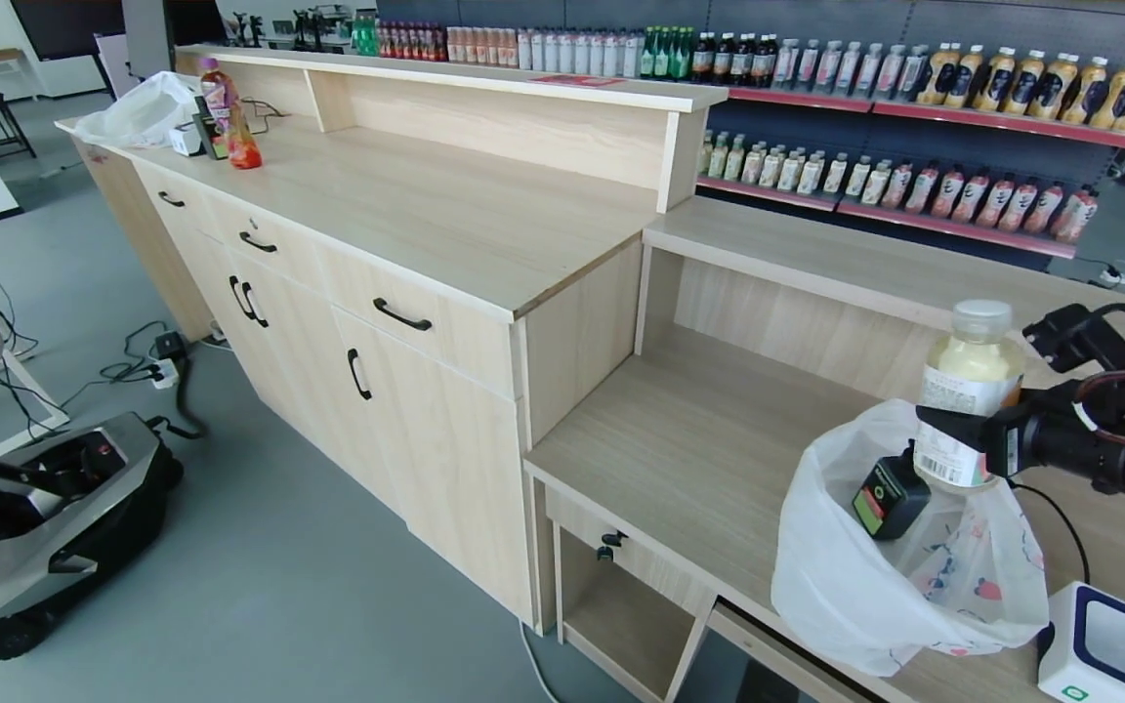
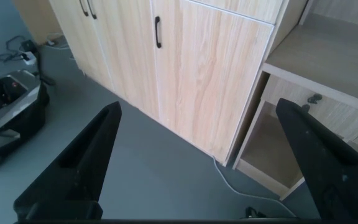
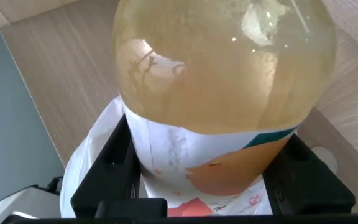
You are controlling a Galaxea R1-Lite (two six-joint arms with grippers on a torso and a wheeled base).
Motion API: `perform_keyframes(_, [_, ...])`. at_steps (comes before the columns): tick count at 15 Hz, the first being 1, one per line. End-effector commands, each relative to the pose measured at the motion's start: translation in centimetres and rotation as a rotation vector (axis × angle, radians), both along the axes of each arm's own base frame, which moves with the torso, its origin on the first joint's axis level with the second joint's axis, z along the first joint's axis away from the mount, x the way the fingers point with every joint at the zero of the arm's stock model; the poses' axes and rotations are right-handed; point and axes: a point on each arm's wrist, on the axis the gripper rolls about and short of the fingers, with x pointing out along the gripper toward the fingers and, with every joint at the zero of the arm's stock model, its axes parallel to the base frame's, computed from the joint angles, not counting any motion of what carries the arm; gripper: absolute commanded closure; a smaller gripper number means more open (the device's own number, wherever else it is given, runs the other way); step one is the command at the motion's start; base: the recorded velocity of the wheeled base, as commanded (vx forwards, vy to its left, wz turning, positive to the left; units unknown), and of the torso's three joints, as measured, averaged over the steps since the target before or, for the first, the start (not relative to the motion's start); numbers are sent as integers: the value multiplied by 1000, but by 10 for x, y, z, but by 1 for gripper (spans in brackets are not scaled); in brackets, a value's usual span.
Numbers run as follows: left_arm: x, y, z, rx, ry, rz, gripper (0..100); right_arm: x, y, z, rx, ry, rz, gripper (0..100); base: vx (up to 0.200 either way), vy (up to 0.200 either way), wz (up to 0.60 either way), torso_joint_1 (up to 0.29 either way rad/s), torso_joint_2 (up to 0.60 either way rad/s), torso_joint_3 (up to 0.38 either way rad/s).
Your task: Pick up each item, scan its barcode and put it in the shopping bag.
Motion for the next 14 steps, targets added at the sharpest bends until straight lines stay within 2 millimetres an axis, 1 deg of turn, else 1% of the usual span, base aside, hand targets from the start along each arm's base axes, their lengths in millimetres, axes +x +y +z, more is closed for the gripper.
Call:
perform_keyframes(1, [0, 0, 0, 0, 0, 0, 0, 24, 3, -39, 46, 59, 116, 100, 0, 0, 0, 0, 0, 0])
perform_keyframes(3, [0, 0, 0, 0, 0, 0, 0, 30, 4, -50, 85, 53, 245, 100, 0, 0, 0, 0, 0, 0])
perform_keyframes(6, [0, 0, 0, 0, 0, 0, 0, 36, 4, -67, 96, 80, 259, 100, 0, 0, 0, 0, 0, 0])
perform_keyframes(8, [0, 0, 0, 0, 0, 0, 0, 44, 3, -78, 90, 55, 261, 100, 0, 0, 0, 0, 0, 0])
perform_keyframes(10, [0, 0, 0, 0, 0, 0, 0, 51, 2, -88, 97, 22, 312, 100, 0, 0, 0, 0, 0, 0])
perform_keyframes(11, [0, 0, 0, 0, 0, 0, 0, 53, 2, -91, 99, 11, 327, 100, 0, 0, 0, 0, 0, 0])
perform_keyframes(14, [0, 0, 0, 0, 0, 0, 0, 57, 2, -109, 101, 20, 341, 100, 0, 0, 0, 0, 0, 0])
